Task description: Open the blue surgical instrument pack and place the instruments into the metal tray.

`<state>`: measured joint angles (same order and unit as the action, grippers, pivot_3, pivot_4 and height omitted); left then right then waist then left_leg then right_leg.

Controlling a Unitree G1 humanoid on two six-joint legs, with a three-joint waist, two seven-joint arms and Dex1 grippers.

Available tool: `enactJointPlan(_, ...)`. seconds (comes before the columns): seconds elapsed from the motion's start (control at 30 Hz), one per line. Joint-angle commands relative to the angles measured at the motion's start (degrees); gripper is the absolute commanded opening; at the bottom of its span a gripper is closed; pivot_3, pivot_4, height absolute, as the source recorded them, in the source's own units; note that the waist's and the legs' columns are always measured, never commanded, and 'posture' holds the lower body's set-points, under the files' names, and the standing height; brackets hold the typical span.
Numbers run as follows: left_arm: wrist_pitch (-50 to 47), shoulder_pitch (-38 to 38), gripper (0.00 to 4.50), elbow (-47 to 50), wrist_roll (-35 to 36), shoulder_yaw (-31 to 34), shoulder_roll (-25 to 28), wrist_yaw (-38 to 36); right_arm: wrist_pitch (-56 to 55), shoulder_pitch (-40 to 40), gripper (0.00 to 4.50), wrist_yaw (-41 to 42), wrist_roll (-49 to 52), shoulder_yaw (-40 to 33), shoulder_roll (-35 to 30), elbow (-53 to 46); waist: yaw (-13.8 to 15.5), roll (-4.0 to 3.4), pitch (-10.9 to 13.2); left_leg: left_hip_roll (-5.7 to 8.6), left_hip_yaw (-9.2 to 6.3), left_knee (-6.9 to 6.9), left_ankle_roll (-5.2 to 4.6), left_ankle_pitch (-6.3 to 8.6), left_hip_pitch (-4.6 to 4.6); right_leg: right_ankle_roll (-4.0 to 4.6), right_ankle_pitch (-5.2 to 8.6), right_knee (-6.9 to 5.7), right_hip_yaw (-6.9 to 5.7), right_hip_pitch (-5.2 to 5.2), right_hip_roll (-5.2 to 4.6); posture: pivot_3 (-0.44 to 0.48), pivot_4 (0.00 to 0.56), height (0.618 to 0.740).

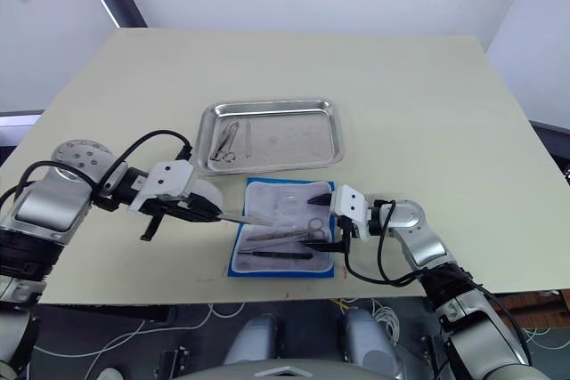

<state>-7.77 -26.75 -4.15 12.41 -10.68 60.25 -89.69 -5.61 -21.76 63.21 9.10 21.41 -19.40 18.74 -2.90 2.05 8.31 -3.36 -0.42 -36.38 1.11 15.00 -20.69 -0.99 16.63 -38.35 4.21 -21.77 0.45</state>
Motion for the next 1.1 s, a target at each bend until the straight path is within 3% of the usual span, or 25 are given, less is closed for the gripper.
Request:
enactJointPlan(0.03, -2.6, -1.2, 0.09, 2.3, 2.8, 3.3, 2.1, -2.2, 2.9, 3.3, 4.5, -2.0, -5.5, 2.7, -0.8, 7.3, 0.0, 0.01, 0.0, 0.0, 0.0, 0.0, 0.0, 0.0, 0.0, 0.0, 0.0, 0.0, 0.0, 0.0, 0.0, 0.0, 0.15, 0.74)
enactJointPlan(0.2, -7.5, -1.5, 0.09, 4.6, 5.7, 5.1, 1.8, 0.0, 2.8, 3.3, 4.5, -1.8, -5.5, 2.7, -0.9, 7.3, 0.0, 0.01, 0.0, 0.0, 0.0, 0.0, 0.0, 0.0, 0.0, 0.0, 0.0, 0.0, 0.0, 0.0, 0.0, 0.0, 0.15, 0.74)
enactJointPlan(0.33, -14.0, -2.0, 0.09, 7.6, 7.8, 6.9, -1.4, 6.8, 2.8, 3.3, 4.5, -1.8, -5.5, 2.8, -0.9, 7.4, 0.1, 0.02, 0.0, 0.01, 0.0, 0.0, 0.0, 0.0, -0.01, 0.0, 0.0, 0.0, -0.03, 0.0, 0.01, 0.0, 0.15, 0.74)
enactJointPlan(0.57, -27.7, -3.0, 0.09, 13.2, 7.1, 9.5, -12.2, 27.7, 2.8, 3.3, 4.5, -1.7, -5.5, 2.8, -1.0, 7.4, 0.0, 0.08, 0.0, 0.02, 0.0, 0.0, 0.0, 0.0, 0.01, -0.03, -0.01, -0.01, -0.07, 0.04, 0.38, 0.0, 0.15, 0.74)
enactJointPlan(0.7, -35.9, -3.4, 0.09, 16.7, 7.2, 12.2, -21.9, 43.1, 2.9, 3.3, 4.5, -1.6, -5.6, 2.8, -1.2, 7.3, -0.1, 0.13, 0.0, 0.03, -0.04, -0.01, 0.01, 0.0, 0.01, -0.27, -0.15, -0.03, -0.09, 0.07, 0.43, 0.0, 0.15, 0.74)
enactJointPlan(0.87, -40.6, -1.5, 0.09, 19.8, 3.5, 14.3, -31.6, 59.8, 3.1, 3.5, 4.5, -1.6, -5.5, 2.7, -1.4, 6.9, 0.0, 0.2, 0.0, 0.05, -0.13, -0.02, 0.01, 0.0, 0.04, -0.29, -0.16, -0.03, -0.02, 0.13, 0.4, 0.0, 0.15, 0.74)
enactJointPlan(1.1, -41.1, -3.0, 0.09, 17.7, -3.0, 12.4, -39.8, 74.6, 3.1, 3.4, 4.5, -1.5, -5.5, 2.8, -1.3, 7.0, 0.1, 0.33, -0.1, 0.07, -0.21, -0.03, 0.03, 0.0, 0.06, -0.3, -0.18, -0.04, -0.03, 0.18, 0.39, 0.0, 0.15, 0.74)
